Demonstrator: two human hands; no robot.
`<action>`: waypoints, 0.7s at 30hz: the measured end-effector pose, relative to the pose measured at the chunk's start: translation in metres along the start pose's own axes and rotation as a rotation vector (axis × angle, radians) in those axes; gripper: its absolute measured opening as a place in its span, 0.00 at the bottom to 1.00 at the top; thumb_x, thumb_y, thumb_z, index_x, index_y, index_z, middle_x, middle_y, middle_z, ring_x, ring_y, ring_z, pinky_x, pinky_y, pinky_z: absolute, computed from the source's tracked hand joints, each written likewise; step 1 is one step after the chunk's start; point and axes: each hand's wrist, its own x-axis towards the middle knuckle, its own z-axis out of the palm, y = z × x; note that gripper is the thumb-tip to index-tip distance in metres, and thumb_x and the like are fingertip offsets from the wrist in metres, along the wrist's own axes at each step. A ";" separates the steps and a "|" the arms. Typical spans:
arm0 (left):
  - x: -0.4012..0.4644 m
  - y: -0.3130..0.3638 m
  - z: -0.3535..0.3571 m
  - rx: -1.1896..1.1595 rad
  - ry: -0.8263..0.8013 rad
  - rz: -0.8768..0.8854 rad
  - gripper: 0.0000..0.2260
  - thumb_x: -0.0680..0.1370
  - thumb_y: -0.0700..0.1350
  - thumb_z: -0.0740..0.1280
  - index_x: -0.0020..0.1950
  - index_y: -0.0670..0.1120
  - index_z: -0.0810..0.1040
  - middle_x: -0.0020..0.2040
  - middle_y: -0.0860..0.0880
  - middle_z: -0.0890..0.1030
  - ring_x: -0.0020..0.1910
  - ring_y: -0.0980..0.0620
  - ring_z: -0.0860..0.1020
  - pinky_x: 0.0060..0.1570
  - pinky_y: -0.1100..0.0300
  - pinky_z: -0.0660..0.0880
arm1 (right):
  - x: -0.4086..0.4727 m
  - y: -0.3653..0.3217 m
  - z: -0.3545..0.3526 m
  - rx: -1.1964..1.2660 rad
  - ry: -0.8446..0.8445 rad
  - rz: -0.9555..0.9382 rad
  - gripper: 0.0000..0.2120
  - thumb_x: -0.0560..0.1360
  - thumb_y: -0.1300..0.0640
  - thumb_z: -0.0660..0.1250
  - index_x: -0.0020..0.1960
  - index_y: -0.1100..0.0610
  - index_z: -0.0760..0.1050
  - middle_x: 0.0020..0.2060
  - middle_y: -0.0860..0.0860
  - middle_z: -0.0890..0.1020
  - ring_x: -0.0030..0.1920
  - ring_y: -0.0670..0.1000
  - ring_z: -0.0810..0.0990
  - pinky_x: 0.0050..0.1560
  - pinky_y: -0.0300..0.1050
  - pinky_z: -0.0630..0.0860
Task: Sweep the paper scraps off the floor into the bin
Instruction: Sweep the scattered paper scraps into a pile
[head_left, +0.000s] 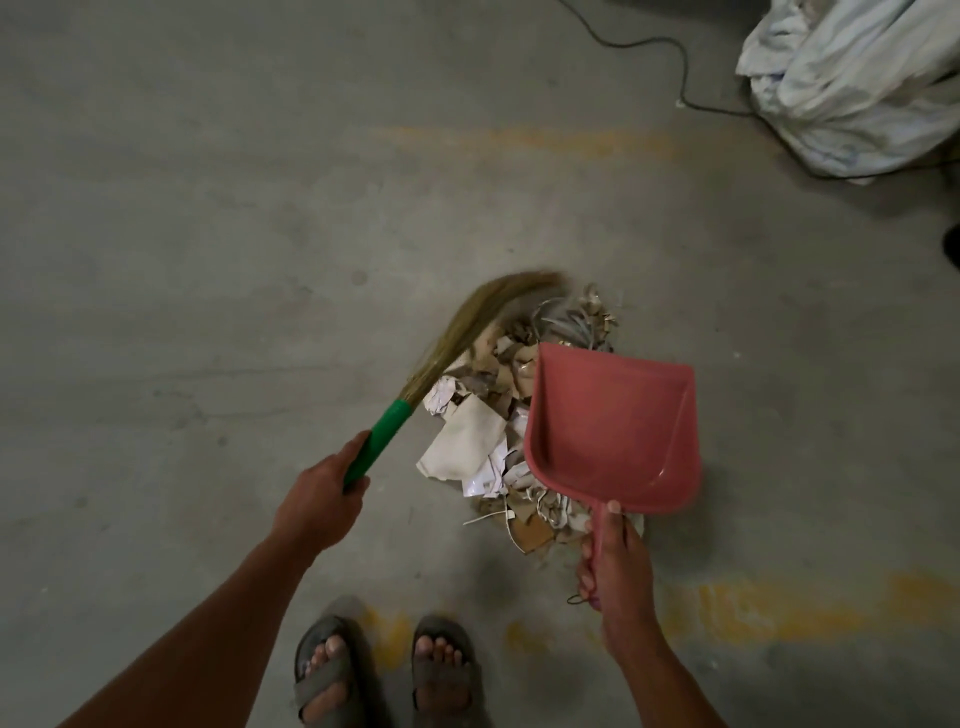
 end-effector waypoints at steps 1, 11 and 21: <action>0.003 0.005 0.000 -0.007 0.004 0.002 0.31 0.84 0.49 0.66 0.84 0.61 0.57 0.56 0.45 0.82 0.46 0.49 0.80 0.47 0.50 0.81 | 0.001 -0.002 -0.002 0.005 -0.001 -0.003 0.25 0.86 0.39 0.57 0.46 0.60 0.73 0.27 0.50 0.72 0.20 0.47 0.65 0.22 0.36 0.61; 0.065 0.074 0.009 0.198 -0.172 0.049 0.30 0.85 0.49 0.64 0.84 0.63 0.57 0.65 0.41 0.80 0.58 0.42 0.80 0.53 0.51 0.78 | 0.014 0.009 -0.016 -0.003 -0.007 -0.041 0.27 0.87 0.40 0.56 0.47 0.65 0.71 0.28 0.51 0.72 0.20 0.49 0.65 0.22 0.37 0.62; -0.056 0.016 0.027 -0.131 0.040 -0.034 0.28 0.86 0.51 0.62 0.85 0.57 0.58 0.49 0.46 0.81 0.40 0.51 0.79 0.39 0.56 0.76 | 0.009 0.009 -0.025 -0.018 -0.029 -0.013 0.25 0.85 0.38 0.58 0.46 0.59 0.74 0.30 0.53 0.72 0.21 0.48 0.66 0.23 0.37 0.63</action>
